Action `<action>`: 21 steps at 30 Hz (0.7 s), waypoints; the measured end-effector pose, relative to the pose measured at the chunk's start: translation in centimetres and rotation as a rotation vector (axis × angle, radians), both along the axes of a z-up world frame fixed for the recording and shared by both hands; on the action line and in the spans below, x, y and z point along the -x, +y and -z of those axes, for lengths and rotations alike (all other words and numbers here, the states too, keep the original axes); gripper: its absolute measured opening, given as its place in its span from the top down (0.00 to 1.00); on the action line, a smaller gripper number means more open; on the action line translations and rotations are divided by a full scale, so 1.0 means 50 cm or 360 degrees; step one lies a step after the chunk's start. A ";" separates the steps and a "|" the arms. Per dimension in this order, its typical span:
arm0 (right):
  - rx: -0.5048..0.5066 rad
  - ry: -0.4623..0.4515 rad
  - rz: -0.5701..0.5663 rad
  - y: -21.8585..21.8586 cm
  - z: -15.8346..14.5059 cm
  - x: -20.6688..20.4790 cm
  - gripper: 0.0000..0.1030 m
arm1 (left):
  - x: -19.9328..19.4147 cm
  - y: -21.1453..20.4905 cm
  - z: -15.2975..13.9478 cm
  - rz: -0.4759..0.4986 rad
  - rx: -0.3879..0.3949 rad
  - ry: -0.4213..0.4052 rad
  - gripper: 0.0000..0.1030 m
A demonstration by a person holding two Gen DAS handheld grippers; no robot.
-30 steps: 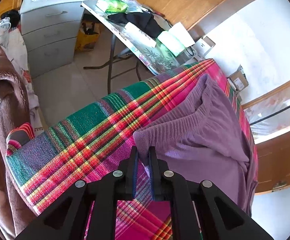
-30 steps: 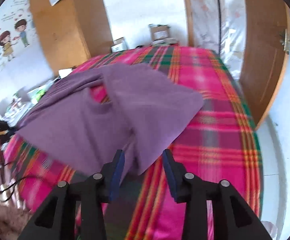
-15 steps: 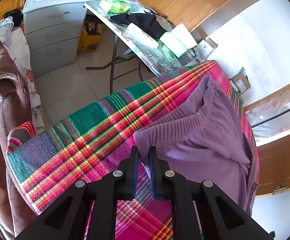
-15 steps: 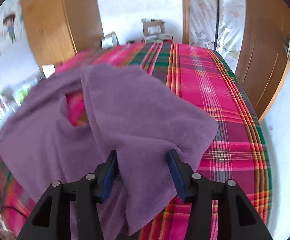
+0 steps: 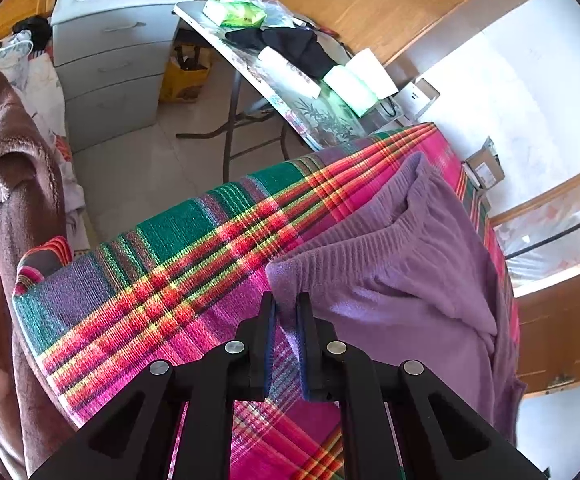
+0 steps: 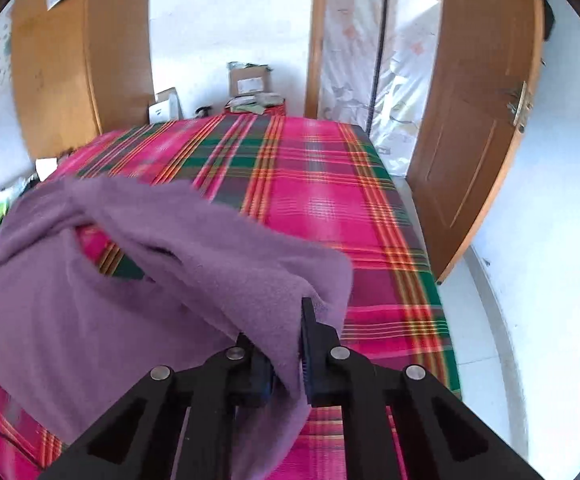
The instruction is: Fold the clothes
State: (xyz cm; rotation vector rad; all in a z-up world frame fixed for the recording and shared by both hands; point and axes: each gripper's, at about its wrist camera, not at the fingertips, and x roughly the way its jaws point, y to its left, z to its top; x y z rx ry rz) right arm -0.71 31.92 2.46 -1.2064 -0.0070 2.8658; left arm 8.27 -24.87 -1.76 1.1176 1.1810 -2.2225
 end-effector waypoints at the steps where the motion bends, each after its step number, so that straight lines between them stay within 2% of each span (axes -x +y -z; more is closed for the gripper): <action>1: 0.0013 0.0001 0.0020 0.011 -0.002 -0.001 0.89 | 0.000 0.001 0.001 0.0003 -0.0002 -0.0001 0.90; 10: -0.0002 0.0040 0.0143 0.072 -0.020 0.018 0.89 | 0.002 0.000 -0.001 -0.0004 0.0008 -0.0018 0.90; 14: -0.0066 0.0040 0.0130 0.063 -0.016 0.020 0.89 | 0.000 0.004 0.001 -0.0010 0.0021 -0.0015 0.90; 21: -0.0073 0.0021 0.0195 0.083 -0.002 0.017 0.90 | -0.003 0.010 -0.005 0.0002 0.0035 -0.0021 0.90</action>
